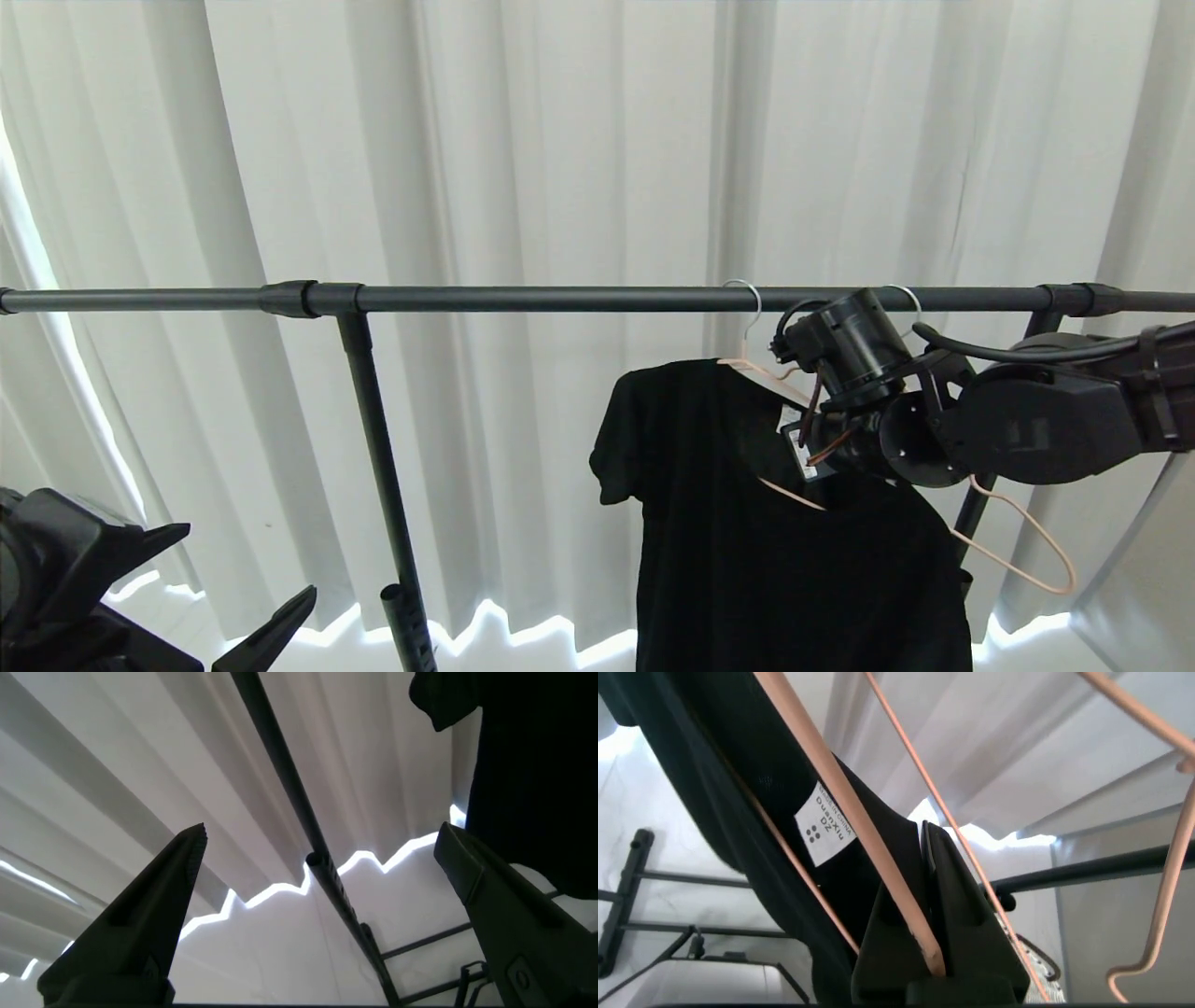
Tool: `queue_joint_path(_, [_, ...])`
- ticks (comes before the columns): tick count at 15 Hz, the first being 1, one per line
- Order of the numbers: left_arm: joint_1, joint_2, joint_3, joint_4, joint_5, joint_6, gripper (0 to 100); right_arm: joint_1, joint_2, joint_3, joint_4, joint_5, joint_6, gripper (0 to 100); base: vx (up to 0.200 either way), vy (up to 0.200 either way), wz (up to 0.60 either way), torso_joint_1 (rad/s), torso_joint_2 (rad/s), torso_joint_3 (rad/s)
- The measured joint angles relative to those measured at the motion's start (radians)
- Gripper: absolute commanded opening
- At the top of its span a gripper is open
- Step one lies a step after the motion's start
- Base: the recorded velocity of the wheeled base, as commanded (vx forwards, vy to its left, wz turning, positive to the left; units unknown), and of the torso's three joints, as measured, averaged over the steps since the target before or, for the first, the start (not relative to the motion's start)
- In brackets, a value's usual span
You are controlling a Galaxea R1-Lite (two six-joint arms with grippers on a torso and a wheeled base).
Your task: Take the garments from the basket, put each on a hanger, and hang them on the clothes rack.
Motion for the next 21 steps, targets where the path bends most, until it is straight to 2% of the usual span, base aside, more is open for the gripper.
queue_joint_path(9, [-0.004, -0.030, 0.011, 0.000, 0.001, -0.003, 100, 0.006, 0.004, 0.000, -0.010, -0.003, -0.020, 0, 0.000, 0.000, 0.00, 0.000, 0.00, 0.000])
queue_joint_path(10, [-0.004, -0.031, 0.012, 0.000, 0.000, -0.003, 100, 0.006, 0.005, 0.000, -0.023, -0.003, -0.020, 100, 0.000, 0.000, 0.00, 0.000, 0.00, 0.000])
queue_joint_path(16, [-0.004, -0.035, 0.006, 0.000, 0.001, -0.003, 100, 0.006, -0.023, 0.000, -0.038, -0.010, -0.014, 100, 0.000, 0.000, 0.00, 0.000, 0.00, 0.000])
queue_joint_path(21, [0.012, -0.032, 0.006, 0.000, 0.001, -0.007, 100, 0.017, -0.195, 0.039, -0.023, -0.007, -0.029, 100, 0.000, 0.000, 0.00, 0.000, 0.00, 0.000])
